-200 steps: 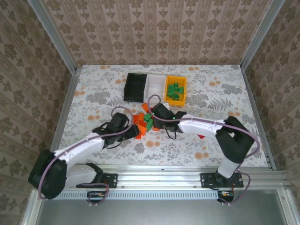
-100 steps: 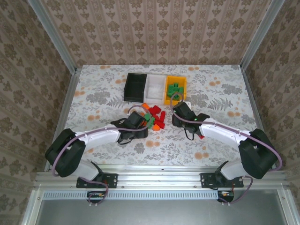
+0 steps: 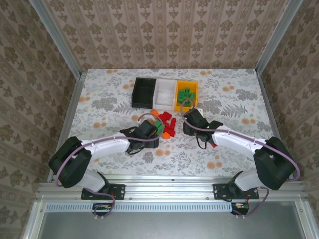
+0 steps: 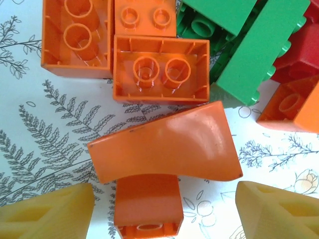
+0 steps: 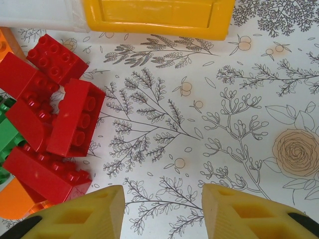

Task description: Sort the legos into containers by color

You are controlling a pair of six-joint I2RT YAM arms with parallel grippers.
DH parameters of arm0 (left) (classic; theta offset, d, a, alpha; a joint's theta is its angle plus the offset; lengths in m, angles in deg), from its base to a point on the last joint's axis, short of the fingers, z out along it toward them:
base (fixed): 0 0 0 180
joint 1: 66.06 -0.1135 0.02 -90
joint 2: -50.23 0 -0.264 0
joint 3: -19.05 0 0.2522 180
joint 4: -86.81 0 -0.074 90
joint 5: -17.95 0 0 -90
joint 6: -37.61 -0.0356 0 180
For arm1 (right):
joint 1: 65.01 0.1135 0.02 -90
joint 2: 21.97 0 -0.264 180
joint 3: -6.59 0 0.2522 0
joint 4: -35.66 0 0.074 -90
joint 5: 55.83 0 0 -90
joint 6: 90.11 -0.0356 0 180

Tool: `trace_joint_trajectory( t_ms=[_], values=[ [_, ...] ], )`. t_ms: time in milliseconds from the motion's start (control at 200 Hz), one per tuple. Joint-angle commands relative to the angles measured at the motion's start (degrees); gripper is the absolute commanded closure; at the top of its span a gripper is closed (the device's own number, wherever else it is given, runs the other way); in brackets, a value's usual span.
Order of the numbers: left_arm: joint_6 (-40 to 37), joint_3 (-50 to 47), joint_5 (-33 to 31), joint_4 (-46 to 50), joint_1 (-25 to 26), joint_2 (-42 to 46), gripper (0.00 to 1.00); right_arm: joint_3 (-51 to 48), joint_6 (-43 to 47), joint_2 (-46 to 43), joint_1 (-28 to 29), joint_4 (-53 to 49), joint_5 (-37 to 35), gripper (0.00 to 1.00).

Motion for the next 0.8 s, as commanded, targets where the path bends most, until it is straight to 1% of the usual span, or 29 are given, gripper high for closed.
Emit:
trace_joint_trajectory(
  t_ms=[0, 135, 245, 475, 655, 745, 795],
  values=[
    [-1.13, -0.25, -2.78, 3.20, 0.31, 2.09, 0.23, -0.07, 1.14, -0.80, -0.24, -0.32, -0.05, 0.54],
    [-1.51, -1.03, -1.66, 1.85, 0.29, 2.09, 0.26, -0.24, 1.06, -0.53, -0.24, -0.15, 0.29, 0.54],
    [-1.92, -1.86, 0.61, -0.17, 0.30, 0.91, 0.28, -0.35, 1.15, -0.68, -0.24, -0.18, 0.14, 0.54],
    [-2.97, -3.01, 0.58, -2.15, 0.32, -1.56, 0.31, -0.15, 1.15, -0.68, -0.24, 0.03, 0.49, 0.54],
    [-4.52, -3.49, 0.17, -3.89, 0.38, -2.68, 0.39, 0.16, 1.58, -0.91, -0.24, -0.33, 0.49, 0.54],
    [-4.80, -4.01, -0.27, -4.68, 0.32, -2.46, 0.48, 0.11, 1.76, -1.21, -0.24, -0.33, 0.32, 0.54],
    [-5.18, -4.24, -0.51, -5.02, 0.34, -2.11, 0.51, 0.11, 1.85, -1.21, -0.24, -0.23, 0.23, 0.54]
  ],
)
